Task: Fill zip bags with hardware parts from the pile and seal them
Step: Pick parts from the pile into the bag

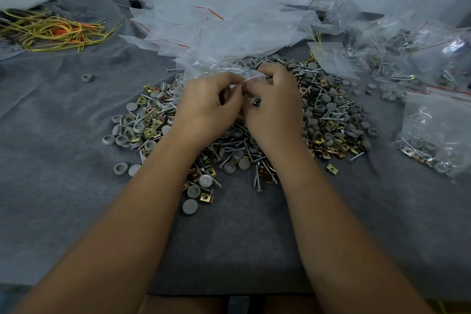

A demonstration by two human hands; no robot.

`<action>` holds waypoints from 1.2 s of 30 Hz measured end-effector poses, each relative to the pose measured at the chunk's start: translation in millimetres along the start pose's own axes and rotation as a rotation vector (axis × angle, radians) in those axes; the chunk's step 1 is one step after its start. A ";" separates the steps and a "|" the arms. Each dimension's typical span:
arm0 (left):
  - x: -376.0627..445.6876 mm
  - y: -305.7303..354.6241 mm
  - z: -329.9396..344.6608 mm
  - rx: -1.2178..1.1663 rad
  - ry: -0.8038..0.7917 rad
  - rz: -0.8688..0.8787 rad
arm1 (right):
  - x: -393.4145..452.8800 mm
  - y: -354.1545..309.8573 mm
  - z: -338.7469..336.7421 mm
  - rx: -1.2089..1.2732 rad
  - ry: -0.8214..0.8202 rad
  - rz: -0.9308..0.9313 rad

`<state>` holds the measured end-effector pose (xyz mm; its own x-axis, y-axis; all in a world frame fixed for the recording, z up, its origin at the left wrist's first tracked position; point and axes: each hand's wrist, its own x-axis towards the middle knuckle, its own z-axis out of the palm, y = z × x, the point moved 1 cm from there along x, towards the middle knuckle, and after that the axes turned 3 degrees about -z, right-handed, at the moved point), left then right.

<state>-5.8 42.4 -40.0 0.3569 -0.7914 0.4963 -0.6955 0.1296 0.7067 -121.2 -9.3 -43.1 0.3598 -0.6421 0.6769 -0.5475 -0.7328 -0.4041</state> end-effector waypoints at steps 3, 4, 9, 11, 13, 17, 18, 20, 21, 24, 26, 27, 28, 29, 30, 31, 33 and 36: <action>-1.0 1.9 0.0 -0.010 0.004 0.022 | 0.7 0.6 0.5 -0.002 -0.062 -0.006; -0.8 2.0 -0.1 -0.012 0.006 0.018 | 1.0 0.6 0.7 0.000 -0.076 -0.014; 4.3 -5.6 -0.6 0.019 0.094 -0.101 | 0.8 -2.1 -0.7 0.121 -0.016 -0.019; 6.0 -9.5 -2.4 -0.002 0.152 -0.161 | 1.0 -1.8 -4.7 0.177 0.062 -0.005; 7.5 -12.4 -4.8 -0.059 0.204 -0.218 | 1.4 0.3 -10.0 0.209 0.156 0.044; 11.0 -16.9 -6.0 -0.187 0.245 -0.334 | 4.4 8.0 -17.7 0.188 0.202 0.243; 11.2 -17.6 -5.7 -0.196 0.243 -0.349 | 5.0 10.8 -18.2 0.136 0.168 0.269; 11.4 -18.6 -5.0 -0.200 0.234 -0.367 | 5.5 15.0 -18.0 0.031 0.070 0.278; 11.5 -19.1 -4.8 -0.199 0.231 -0.371 | 5.2 16.2 -17.4 -0.017 0.016 0.266; 11.7 -19.5 -5.1 -0.203 0.223 -0.373 | 3.2 16.0 -12.2 -0.161 -0.159 0.193; 11.5 -19.2 -4.9 -0.207 0.209 -0.369 | 2.0 15.7 -8.2 -0.220 -0.261 0.148; 11.4 -19.2 -4.7 -0.207 0.204 -0.367 | 1.6 15.9 -6.8 -0.238 -0.295 0.137; 11.2 -19.2 -4.4 -0.206 0.201 -0.365 | 1.2 16.5 -6.2 -0.248 -0.313 0.133; 11.1 -19.2 -4.2 -0.202 0.200 -0.366 | 1.1 17.2 -5.9 -0.247 -0.319 0.135; 11.0 -19.2 -4.0 -0.195 0.198 -0.369 | 1.1 17.8 -5.9 -0.245 -0.317 0.137; 11.0 -19.5 -3.8 -0.190 0.199 -0.372 | 1.1 18.1 -5.9 -0.245 -0.312 0.139; 11.1 -20.2 -3.4 -0.188 0.197 -0.374 | 0.9 17.6 -5.9 -0.246 -0.299 0.143; 10.7 -20.3 -3.2 -0.183 0.182 -0.364 | 0.9 16.6 -6.6 -0.235 -0.278 0.154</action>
<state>14.2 33.2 -47.4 0.6735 -0.6889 0.2678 -0.3882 -0.0215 0.9213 -134.9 -20.6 -45.2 0.4330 -0.8010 0.4135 -0.7578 -0.5719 -0.3141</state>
